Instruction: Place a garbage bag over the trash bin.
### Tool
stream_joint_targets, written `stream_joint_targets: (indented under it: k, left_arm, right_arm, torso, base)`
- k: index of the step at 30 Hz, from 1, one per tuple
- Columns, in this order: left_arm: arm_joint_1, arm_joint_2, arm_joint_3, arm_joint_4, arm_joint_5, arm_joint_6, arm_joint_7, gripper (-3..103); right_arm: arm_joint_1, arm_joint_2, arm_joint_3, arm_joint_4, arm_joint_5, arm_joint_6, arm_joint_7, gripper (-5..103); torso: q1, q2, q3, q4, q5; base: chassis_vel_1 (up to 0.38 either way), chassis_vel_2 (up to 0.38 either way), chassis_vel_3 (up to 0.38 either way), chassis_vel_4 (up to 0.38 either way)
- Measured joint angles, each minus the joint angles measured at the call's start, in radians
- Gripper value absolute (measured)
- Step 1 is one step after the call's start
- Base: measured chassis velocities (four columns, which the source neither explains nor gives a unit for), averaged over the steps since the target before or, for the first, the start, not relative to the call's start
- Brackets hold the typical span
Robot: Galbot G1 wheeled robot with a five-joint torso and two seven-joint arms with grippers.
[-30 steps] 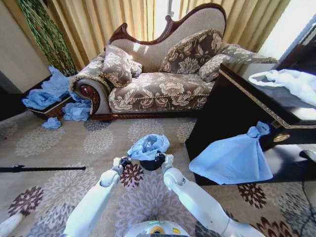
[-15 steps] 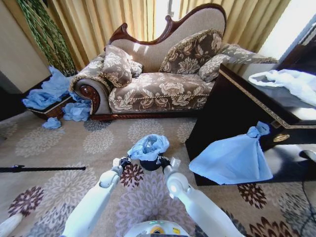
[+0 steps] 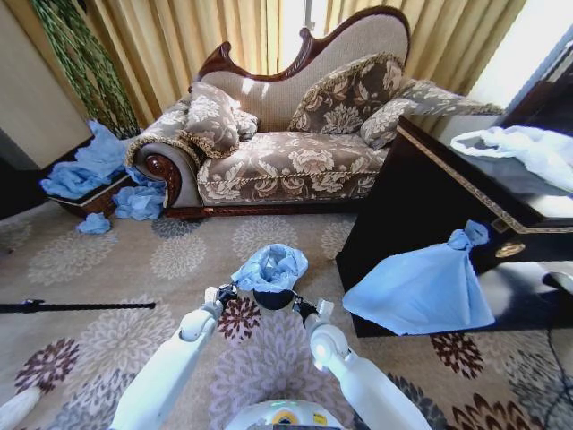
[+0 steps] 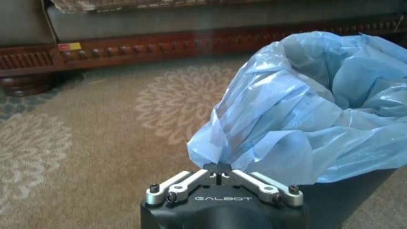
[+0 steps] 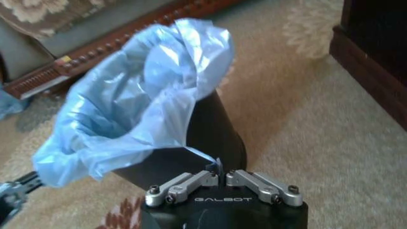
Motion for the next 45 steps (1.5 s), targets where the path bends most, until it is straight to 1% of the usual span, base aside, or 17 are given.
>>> stream_joint_targets:
  k: [6,11,13,16,17,19,20,25,26,27,29,31,32,33,35,38,45]
  left_arm:
    - [0.0,-0.006,0.001,0.0,0.001,0.0,0.0,0]
    - [-0.004,-0.005,0.001,0.0,0.001,-0.002,-0.001,0]
    - [-0.004,-0.005,0.001,0.0,0.001,-0.002,-0.001,0]
    - [-0.004,-0.009,0.004,0.002,0.003,-0.003,-0.001,0]
    - [-0.004,-0.009,0.004,0.002,0.003,-0.003,-0.001,0]
    - [-0.002,-0.011,0.005,0.003,0.006,-0.004,-0.001,0]
    - [-0.002,-0.011,0.005,0.003,0.006,-0.004,-0.001,0]
    - [0.002,-0.01,0.005,0.003,0.009,-0.004,-0.001,0]
    - [0.003,-0.008,0.005,0.003,0.009,-0.005,-0.001,0]
    - [0.003,-0.008,0.005,0.003,0.009,-0.005,-0.001,0]
    - [0.003,-0.005,0.004,0.003,0.009,-0.006,-0.001,0]
    - [0.002,-0.004,0.003,0.004,0.009,-0.007,0.0,0]
    - [0.002,-0.003,0.003,0.007,0.008,-0.008,0.0,0]
    - [0.001,-0.003,0.003,0.008,0.008,-0.009,0.001,0]
    - [-0.003,-0.004,0.003,0.015,0.007,-0.011,0.003,0]
    - [-0.008,-0.004,0.005,0.019,0.006,-0.013,0.005,0]
    - [-0.018,-0.003,0.008,0.031,0.001,-0.015,0.011,0]
  right_arm:
    - [-0.012,0.009,0.011,-0.021,-0.002,0.004,-0.003,0]
    - [-0.062,-0.05,0.01,0.14,-0.009,-0.014,0.04,-1]
    - [-0.071,-0.06,0.008,0.172,-0.009,-0.014,0.049,4]
    - [-0.076,-0.082,-0.003,0.297,0.004,-0.016,0.142,20]
    - [-0.076,-0.082,-0.003,0.297,0.004,-0.016,0.142,20]
    - [-0.012,-0.064,-0.027,0.3,0.047,-0.014,0.234,31]
    - [-0.012,-0.064,-0.027,0.3,0.047,-0.014,0.234,31]
    - [0.143,0.023,-0.052,0.236,0.182,0.001,0.369,52]
    - [0.198,0.062,-0.057,0.196,0.239,0.006,0.426,58]
    - [0.198,0.062,-0.057,0.196,0.239,0.006,0.426,58]
    - [0.243,0.092,-0.063,0.153,0.259,0.01,0.459,69]
    - [0.262,0.107,-0.065,0.13,0.263,0.011,0.469,69]
    - [0.283,0.126,-0.069,0.1,0.272,0.011,0.483,80]
    - [0.29,0.136,-0.071,0.085,0.276,0.011,0.491,80]
    - [0.311,0.169,-0.082,0.029,0.268,0.008,0.513,90]
    - [0.316,0.181,-0.103,-0.009,0.234,0.002,0.521,99]
    - [0.309,0.188,-0.131,-0.057,0.171,-0.009,0.528,100]
  torso:
    - [0.0,0.0,0.0,-0.0001,0.0]
    - [0.0,0.0,0.0,-0.0002,0.0]
    - [0.0,0.0,0.0,-0.0002,0.0]
    - [0.0,0.0,0.0,-0.0003,-0.0001]
    - [0.0,0.0,0.0,-0.0003,-0.0001]
    - [0.0,0.0,0.0,-0.0003,0.0]
    - [0.0,0.0,0.0,-0.0003,0.0]
    - [0.0,0.0,0.0,0.0001,-0.0002]
    - [0.0,0.0,0.0,0.0002,0.0]
    - [0.0,0.0,0.0,0.0002,0.0]
    - [0.0,0.0,0.0,0.0002,-0.0002]
    - [0.0,0.0,0.0,0.0001,-0.0002]
    - [0.0,0.0,0.0,0.0,-0.0001]
    - [0.0,0.0,0.0,-0.0001,-0.0002]
    - [0.0,0.0,0.0,0.0001,-0.0002]
    - [0.0,0.0,0.0,0.0,-0.0002]
    - [0.0,0.0,0.0,-0.0001,-0.0001]
  base:
    - [0.0,0.0,0.0,0.0]
    - [0.0,0.0,0.0,0.0]
    - [0.0,0.0,0.0,0.0]
    - [0.0,0.0,0.0,0.0]
    - [0.0,0.0,0.0,0.0]
    - [0.0,0.0,0.0,0.0]
    - [0.0,0.0,0.0,0.0]
    - [0.0,0.0,0.0,0.0]
    - [0.0,0.0,0.0,0.0]
    - [0.0,0.0,0.0,0.0]
    - [0.0,0.0,0.0,0.0]
    - [0.0,0.0,0.0,0.0]
    - [0.0,0.0,0.0,0.0]
    - [0.0,0.0,0.0,0.0]
    - [0.0,0.0,0.0,0.0]
    - [0.0,0.0,0.0,0.0]
    - [0.0,0.0,0.0,0.0]
